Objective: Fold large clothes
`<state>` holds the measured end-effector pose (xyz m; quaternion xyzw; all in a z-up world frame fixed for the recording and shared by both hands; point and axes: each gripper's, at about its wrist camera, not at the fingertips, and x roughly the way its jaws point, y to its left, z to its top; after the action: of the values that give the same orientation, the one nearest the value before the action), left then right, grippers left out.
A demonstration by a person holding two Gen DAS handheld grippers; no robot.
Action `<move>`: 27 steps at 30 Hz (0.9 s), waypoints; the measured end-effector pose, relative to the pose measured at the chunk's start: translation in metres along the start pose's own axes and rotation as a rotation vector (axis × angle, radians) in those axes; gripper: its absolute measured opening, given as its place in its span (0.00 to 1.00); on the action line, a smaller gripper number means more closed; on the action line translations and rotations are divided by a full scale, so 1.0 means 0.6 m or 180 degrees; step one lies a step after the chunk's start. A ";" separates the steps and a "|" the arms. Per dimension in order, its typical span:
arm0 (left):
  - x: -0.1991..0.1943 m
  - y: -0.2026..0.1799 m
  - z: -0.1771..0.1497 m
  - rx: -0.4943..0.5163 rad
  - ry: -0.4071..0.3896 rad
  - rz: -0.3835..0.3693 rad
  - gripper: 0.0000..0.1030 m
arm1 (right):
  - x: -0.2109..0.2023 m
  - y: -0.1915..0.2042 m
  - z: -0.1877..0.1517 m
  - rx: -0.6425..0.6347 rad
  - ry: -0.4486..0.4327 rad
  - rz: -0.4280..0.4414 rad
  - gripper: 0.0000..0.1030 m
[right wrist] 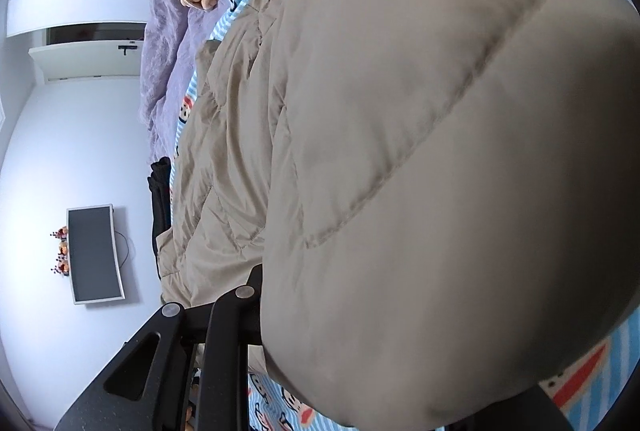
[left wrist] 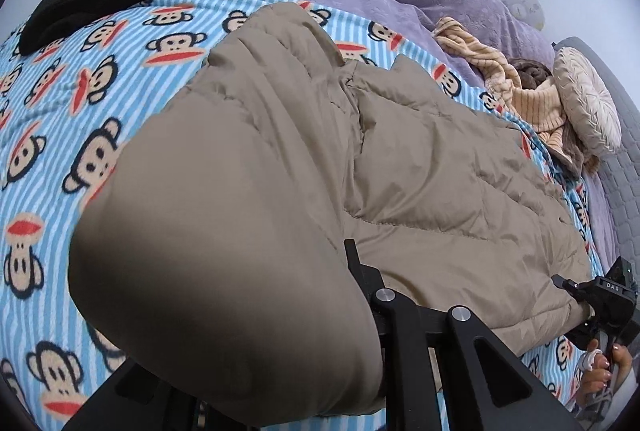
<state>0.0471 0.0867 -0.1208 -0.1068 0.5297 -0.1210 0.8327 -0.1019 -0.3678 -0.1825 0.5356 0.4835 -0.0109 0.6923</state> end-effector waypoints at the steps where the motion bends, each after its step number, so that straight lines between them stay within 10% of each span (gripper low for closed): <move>1: -0.007 0.003 -0.017 -0.0005 0.0022 0.0009 0.20 | -0.005 -0.004 -0.008 -0.0012 0.0021 -0.0004 0.26; 11: -0.064 0.016 -0.158 -0.0194 0.0318 0.0205 0.21 | -0.077 -0.094 -0.099 0.0127 0.0280 0.0073 0.26; 16: -0.095 0.043 -0.186 -0.0476 0.0276 0.0423 0.44 | -0.095 -0.106 -0.112 0.0074 0.0360 -0.0023 0.37; 27: -0.137 0.110 -0.212 -0.0844 0.0087 0.1061 0.59 | -0.134 -0.089 -0.113 -0.0177 0.0249 -0.0633 0.49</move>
<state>-0.0965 0.1688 -0.1233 -0.1245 0.5627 0.0877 0.8125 -0.2176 -0.3801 -0.1638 0.4656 0.5610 -0.0452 0.6830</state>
